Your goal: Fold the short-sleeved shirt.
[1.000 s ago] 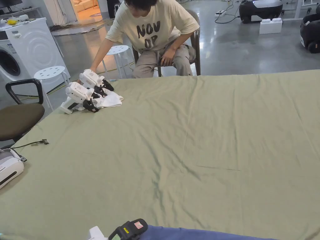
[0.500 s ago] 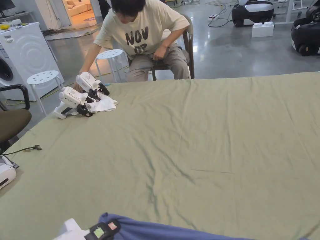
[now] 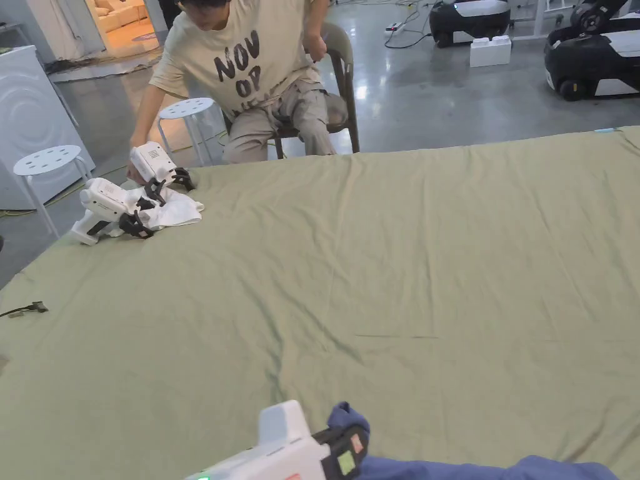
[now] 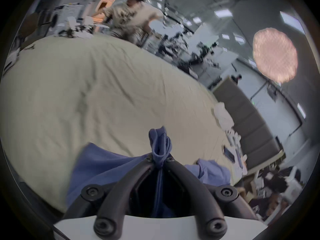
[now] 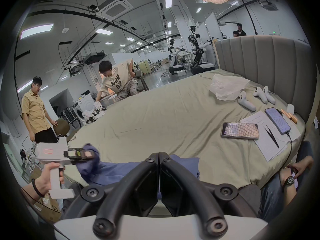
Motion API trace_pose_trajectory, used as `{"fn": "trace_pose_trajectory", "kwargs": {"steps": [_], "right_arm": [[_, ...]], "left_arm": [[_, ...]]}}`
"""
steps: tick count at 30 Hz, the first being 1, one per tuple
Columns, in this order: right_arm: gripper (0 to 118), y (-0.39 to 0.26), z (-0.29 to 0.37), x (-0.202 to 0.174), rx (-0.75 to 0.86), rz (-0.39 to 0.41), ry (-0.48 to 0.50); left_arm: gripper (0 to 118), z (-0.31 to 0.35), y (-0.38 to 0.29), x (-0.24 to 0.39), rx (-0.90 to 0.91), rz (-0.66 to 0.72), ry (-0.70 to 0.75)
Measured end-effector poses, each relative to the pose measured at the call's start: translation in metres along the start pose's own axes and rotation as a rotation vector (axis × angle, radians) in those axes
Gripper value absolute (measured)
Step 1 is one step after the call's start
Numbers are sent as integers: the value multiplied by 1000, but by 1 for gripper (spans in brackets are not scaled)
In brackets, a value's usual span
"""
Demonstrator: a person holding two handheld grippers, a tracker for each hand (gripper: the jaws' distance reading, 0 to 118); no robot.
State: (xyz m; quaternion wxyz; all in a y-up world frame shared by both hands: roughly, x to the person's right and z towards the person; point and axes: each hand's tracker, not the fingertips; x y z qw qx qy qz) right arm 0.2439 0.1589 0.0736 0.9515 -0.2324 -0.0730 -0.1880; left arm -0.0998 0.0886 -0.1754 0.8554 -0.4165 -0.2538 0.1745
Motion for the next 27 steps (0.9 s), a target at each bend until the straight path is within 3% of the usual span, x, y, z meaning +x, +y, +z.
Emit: {"fn": "trace_pose_trajectory", "kwargs": {"steps": [4, 10, 11, 14, 17, 19, 20, 22, 23, 27], "right_arm": [[0, -6, 13, 5, 4, -6, -24], [0, -17, 17, 20, -37, -39, -66], [0, -18, 17, 20, -39, -42, -68], [0, -18, 15, 21, -45, -52, -59], [0, -21, 16, 33, -41, -52, -52], [0, -20, 16, 33, -34, -53, -46], [0, -20, 15, 31, -31, -57, -43], [0, -20, 13, 31, -32, -63, -37], [0, -21, 12, 32, -34, -63, -34], [0, -25, 13, 34, -41, -52, -40]], "left_arm": [[4, -54, -20, 28, -119, -26, 22], [15, -67, -24, 24, -127, 19, 8], [22, -64, -21, 21, -137, 58, -30], [70, -53, -12, 13, -181, 79, -131], [77, -35, -7, 9, -128, 79, -124], [68, -26, -4, 3, -106, 90, -150], [57, -25, -5, 1, -97, 98, -147], [13, -29, -10, 2, -97, 99, -133], [2, -34, -14, 2, -111, 89, -133], [1, -70, -42, 13, -251, 61, -206]]}}
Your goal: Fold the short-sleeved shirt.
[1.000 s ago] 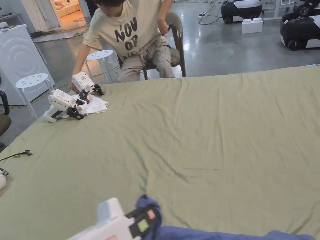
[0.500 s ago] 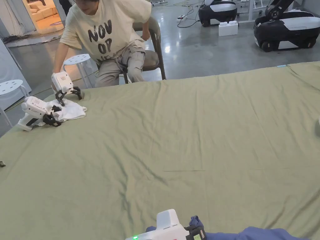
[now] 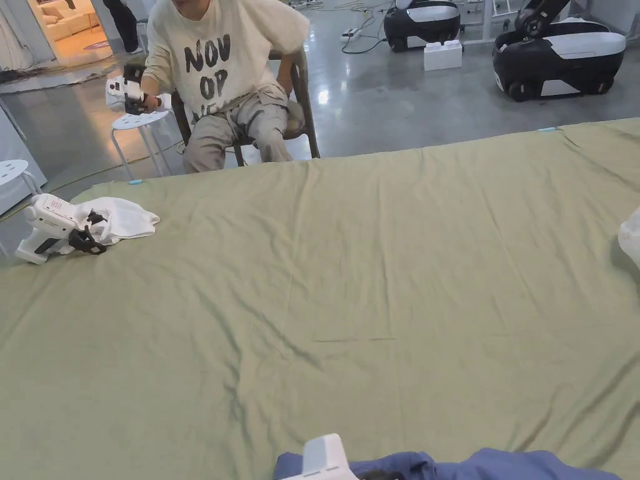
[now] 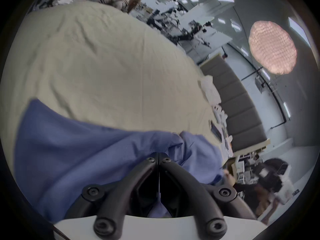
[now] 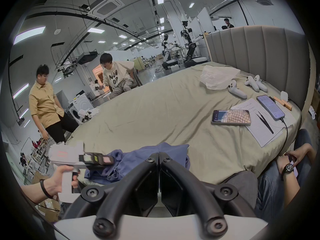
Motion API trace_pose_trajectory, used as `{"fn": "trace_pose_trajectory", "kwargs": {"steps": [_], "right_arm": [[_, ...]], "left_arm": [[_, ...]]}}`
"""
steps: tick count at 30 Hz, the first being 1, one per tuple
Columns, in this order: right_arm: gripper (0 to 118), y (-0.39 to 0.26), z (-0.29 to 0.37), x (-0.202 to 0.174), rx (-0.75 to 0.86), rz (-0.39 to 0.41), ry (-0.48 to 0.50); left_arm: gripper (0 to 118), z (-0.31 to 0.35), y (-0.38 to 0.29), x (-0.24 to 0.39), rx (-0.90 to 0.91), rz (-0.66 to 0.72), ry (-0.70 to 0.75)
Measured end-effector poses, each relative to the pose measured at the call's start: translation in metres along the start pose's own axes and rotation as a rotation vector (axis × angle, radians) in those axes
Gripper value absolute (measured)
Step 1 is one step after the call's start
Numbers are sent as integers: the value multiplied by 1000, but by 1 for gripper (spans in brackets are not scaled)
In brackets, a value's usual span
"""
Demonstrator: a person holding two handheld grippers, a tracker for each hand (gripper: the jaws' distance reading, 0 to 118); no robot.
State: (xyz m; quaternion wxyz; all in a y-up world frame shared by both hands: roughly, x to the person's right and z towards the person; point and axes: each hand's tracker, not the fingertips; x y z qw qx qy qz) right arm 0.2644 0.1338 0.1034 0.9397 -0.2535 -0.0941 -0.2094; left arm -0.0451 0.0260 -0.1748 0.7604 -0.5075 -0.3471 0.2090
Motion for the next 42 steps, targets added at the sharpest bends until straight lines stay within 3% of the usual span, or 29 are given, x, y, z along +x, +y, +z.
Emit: {"fn": "trace_pose_trajectory", "kwargs": {"steps": [3, 7, 8, 12, 14, 18, 23, 25, 26, 29, 36, 42], "right_arm": [[0, -1, 5, -1, -4, 1, -8], [0, -5, 5, 0, -11, 1, -21], [0, -5, 4, 2, -19, -4, -18], [0, -7, -2, 3, -28, -4, -18], [0, -7, -7, 1, -32, -19, 2], [0, -7, -16, -6, -39, -26, 37], [0, -8, -21, -19, -45, -2, 56], [0, -8, -20, -22, -50, 8, 66], [0, -8, -20, -23, -52, 18, 65], [0, -8, -19, -23, -57, 44, 51], [0, -9, -21, -14, -72, 3, 67], [0, -7, -36, -21, -73, 33, 87]], "left_arm": [[0, -34, -16, 1, -68, -64, 113], [3, -10, -4, 12, -28, -61, 82], [10, 3, -1, 13, -2, -80, 54], [83, 78, 15, -9, 214, -23, -49], [96, 108, 21, -35, 273, 65, -13], [95, 139, 18, -101, 332, 255, 95], [93, 112, -10, -140, 278, 448, 2], [83, 99, -16, -137, 282, 443, -75], [75, 93, -16, -134, 281, 458, -121], [14, 79, -15, -128, 238, 505, -41], [9, 140, -2, -132, 407, 492, -90], [9, 244, 26, -111, 512, 238, 236]]}}
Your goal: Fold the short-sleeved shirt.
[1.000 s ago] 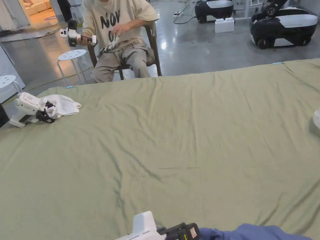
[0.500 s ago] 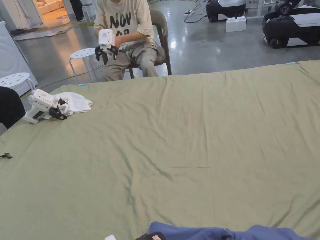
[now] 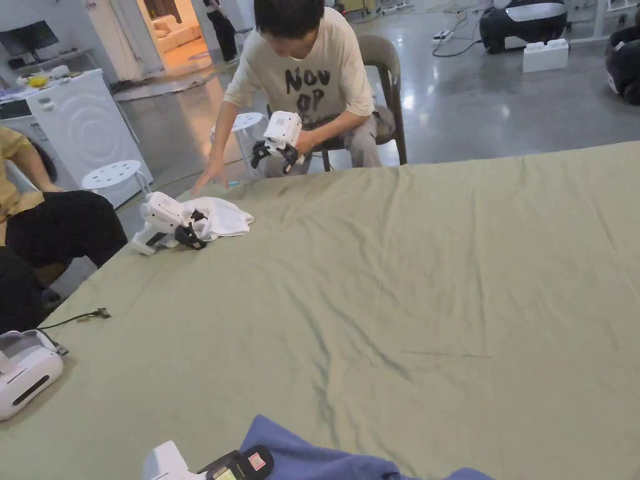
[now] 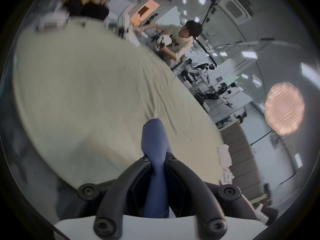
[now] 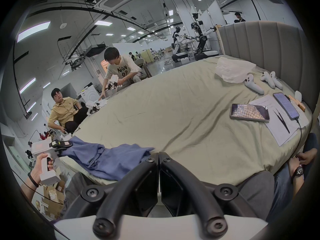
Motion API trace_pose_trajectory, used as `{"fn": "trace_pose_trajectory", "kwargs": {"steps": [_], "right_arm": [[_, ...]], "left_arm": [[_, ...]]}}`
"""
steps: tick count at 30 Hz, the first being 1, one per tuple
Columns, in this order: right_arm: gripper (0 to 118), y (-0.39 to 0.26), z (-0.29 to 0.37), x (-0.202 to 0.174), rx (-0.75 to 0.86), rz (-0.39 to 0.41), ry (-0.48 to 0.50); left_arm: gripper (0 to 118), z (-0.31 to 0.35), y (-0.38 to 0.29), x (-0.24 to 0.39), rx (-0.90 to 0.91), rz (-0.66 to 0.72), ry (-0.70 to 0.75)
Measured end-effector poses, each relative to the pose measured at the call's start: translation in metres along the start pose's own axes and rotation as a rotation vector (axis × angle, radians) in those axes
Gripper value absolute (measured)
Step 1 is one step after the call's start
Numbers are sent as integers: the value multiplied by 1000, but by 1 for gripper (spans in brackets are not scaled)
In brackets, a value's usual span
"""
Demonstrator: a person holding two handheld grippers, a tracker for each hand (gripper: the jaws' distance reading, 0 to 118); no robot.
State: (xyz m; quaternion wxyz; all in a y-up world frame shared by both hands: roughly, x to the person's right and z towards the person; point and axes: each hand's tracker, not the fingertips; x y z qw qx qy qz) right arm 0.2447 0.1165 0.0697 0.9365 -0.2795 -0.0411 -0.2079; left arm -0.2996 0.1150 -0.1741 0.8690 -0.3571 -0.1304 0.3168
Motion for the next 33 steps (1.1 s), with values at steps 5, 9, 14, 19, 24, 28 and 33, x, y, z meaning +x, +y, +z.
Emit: {"fn": "trace_pose_trajectory", "kwargs": {"steps": [5, 9, 14, 19, 24, 28, 33], "right_arm": [[0, 1, -9, -7, 10, -16, 27], [0, -1, 0, -9, 22, -3, 33], [0, -7, 18, -2, 15, 7, -24], [0, -19, 34, 10, 16, -44, -70], [0, -26, 33, 18, -7, -62, -87], [0, -26, 29, 17, -17, -62, -74], [0, -26, 25, 11, -22, -52, -56]], "left_arm": [[9, 4, -21, 54, 17, -158, -1], [9, -36, -78, 116, -108, -260, -57], [9, -98, -150, 170, -316, -382, -100], [33, -115, -197, 197, -369, -539, -90], [41, -104, -180, 189, -382, -392, -211], [0, -92, -162, 175, -293, -359, -184], [0, -126, -172, 163, -430, -310, -250]]}}
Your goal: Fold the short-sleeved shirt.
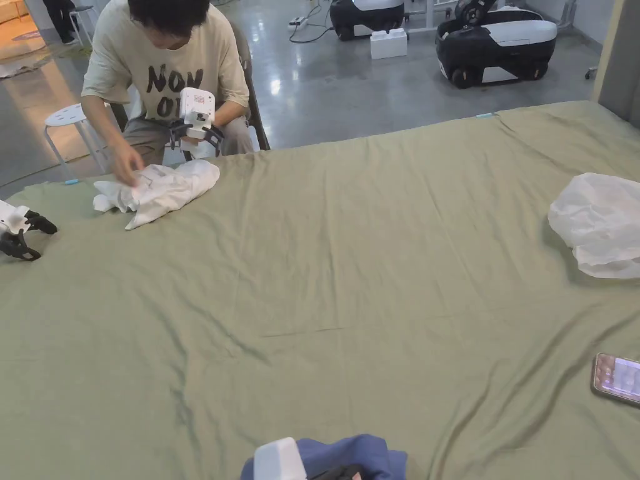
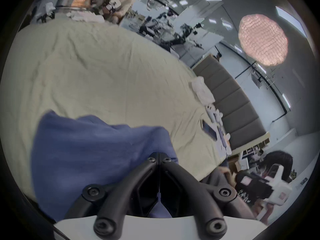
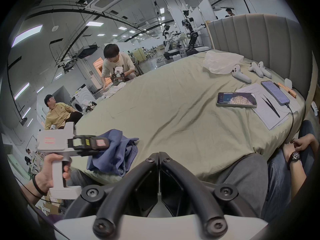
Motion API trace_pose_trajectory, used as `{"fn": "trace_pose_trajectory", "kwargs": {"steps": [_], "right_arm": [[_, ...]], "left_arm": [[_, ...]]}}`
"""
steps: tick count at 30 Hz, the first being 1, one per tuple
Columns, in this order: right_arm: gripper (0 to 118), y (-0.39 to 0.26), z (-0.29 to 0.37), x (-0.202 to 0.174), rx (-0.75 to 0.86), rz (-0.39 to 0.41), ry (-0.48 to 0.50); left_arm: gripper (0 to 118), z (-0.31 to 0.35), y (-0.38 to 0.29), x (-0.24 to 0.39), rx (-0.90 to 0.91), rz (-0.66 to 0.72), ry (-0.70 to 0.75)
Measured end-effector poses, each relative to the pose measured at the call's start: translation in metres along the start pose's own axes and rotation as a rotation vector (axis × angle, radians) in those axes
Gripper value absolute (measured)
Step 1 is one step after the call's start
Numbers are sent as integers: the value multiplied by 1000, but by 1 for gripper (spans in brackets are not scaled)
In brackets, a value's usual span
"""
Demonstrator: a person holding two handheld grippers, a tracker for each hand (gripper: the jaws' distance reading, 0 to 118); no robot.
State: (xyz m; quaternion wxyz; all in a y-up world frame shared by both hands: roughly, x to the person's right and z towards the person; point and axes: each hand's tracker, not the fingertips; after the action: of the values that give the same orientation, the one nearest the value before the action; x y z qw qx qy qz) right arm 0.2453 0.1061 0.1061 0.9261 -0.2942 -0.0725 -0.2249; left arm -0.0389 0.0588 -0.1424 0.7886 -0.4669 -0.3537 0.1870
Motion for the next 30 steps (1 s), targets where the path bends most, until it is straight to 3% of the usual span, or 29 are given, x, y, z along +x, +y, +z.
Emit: {"fn": "trace_pose_trajectory", "kwargs": {"steps": [5, 10, 16, 17, 18, 21, 22, 24, 27, 29, 30], "right_arm": [[0, -4, -2, -9, -32, 38, -5], [0, -14, -11, -13, -90, 63, 16], [0, -7, -37, -29, -135, 105, 75], [0, -3, -44, -33, -141, 85, 93], [0, 2, -52, -37, -131, 62, 117], [0, 15, -84, -54, -161, 46, 185], [0, 18, -97, -63, -196, 95, 188], [0, 20, -120, -80, -238, 188, 206], [0, 23, -159, -91, -319, 103, 281], [0, 22, -184, -96, -397, 146, 112], [0, 19, -197, -97, -453, 246, -13]], "left_arm": [[0, -57, -18, 1, -155, -113, 100], [0, -57, -20, 11, -135, -180, 142], [5, -48, -12, 9, -113, -88, 106], [9, -42, -10, 12, -111, -78, 115], [24, -32, -7, 15, -98, -71, 115], [88, 5, 2, 19, 50, -80, 45], [95, 20, 4, 17, 88, -81, 50], [96, 47, 9, 10, 142, -73, 70], [96, 81, 14, -14, 124, -55, 79], [96, 100, 13, -31, 139, -30, 85], [97, 107, 11, -41, 143, 0, 97]]}}
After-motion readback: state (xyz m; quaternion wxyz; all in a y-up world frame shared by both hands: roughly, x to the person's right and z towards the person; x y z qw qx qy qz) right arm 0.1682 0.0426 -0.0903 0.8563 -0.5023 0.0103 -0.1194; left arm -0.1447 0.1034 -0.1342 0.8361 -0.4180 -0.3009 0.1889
